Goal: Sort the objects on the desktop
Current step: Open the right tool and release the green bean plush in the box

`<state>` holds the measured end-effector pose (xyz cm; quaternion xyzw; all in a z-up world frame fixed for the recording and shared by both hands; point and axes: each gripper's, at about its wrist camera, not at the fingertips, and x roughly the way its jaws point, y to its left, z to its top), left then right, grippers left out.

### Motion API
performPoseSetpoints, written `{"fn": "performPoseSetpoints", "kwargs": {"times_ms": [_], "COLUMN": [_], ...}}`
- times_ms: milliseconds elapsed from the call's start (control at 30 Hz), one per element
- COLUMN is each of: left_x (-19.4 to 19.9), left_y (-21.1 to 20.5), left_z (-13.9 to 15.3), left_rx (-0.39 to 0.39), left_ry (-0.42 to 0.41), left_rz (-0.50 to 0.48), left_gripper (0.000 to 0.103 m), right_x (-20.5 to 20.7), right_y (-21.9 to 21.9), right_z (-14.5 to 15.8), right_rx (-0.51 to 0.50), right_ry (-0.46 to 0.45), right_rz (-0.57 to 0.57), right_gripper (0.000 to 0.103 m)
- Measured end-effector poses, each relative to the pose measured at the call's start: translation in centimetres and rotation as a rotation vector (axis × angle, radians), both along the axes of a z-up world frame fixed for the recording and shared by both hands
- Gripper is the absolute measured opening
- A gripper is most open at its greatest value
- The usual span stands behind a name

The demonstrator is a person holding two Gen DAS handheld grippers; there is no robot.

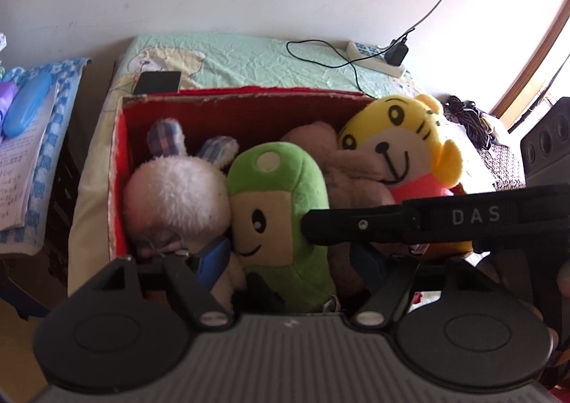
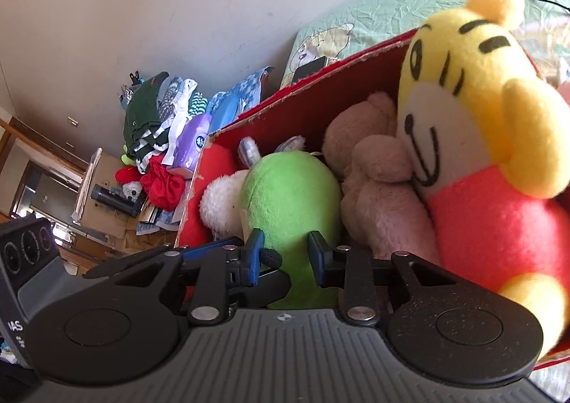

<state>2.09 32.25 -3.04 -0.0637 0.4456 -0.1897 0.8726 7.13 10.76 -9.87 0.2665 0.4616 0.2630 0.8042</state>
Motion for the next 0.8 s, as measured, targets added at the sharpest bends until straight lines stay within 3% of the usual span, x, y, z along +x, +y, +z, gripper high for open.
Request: {"fn": "performPoseSetpoints", "kwargs": {"times_ms": [800], "left_x": [0.1], "left_y": [-2.1], "left_z": [-0.1], "left_rx": [0.118], "left_ry": [0.005], "left_rz": [0.061], "left_gripper": [0.076], "right_x": [-0.9], "right_y": [-0.5], "right_z": [0.7], "right_rx": [-0.072], "right_ry": [-0.079], "right_rz": [0.0], "right_gripper": [0.034]}}
